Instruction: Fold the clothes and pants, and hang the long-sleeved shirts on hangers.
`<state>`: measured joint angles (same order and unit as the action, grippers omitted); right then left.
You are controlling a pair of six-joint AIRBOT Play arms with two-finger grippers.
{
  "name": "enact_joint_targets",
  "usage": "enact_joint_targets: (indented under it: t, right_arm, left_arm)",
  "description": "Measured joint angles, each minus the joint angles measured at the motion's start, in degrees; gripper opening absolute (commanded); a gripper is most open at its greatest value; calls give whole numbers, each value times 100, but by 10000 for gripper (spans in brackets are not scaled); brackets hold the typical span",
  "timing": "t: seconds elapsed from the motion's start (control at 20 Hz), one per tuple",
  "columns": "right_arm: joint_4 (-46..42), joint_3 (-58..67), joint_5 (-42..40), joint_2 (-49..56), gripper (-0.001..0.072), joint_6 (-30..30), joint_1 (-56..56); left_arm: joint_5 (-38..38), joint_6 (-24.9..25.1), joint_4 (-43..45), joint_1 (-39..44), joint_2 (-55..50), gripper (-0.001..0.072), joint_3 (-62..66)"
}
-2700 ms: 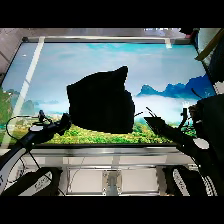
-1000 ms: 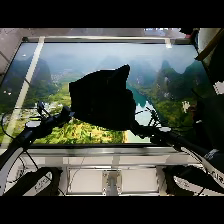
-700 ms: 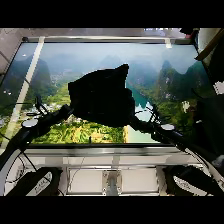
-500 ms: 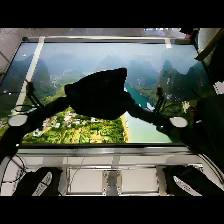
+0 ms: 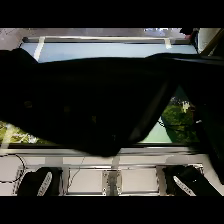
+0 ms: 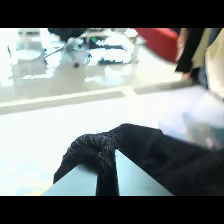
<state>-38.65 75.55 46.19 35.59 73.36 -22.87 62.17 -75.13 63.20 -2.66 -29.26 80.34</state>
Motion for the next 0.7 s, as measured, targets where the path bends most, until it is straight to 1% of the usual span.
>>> enact_joint_targets:
  t: [0.1,0.15,0.3,0.4,0.5,0.6,0.7]
  right_arm:
    - [-763,96,205,326,13,365,0]
    - [-1012,48,232,566,13,463,0]
    - [-1519,-247,295,1641,14,660,70]
    - [-1626,-389,240,2551,13,708,190]
    - [-1543,-446,-46,3449,14,680,306]
    - [-1401,-417,-509,4245,14,568,387]
    - [-1320,-238,-898,4898,14,455,428]
  left_arm:
    - [520,-173,142,2,-435,36,127]
    - [713,-254,197,20,-713,36,50]
    - [929,-356,321,59,-1537,36,-599]
    - [586,-398,463,72,-2092,36,-1213]
    - [-59,-417,629,72,-2726,36,-1718]
    - [-887,-455,695,79,-3464,37,-2000]
    - [-1729,-595,726,79,-4129,37,-2098]
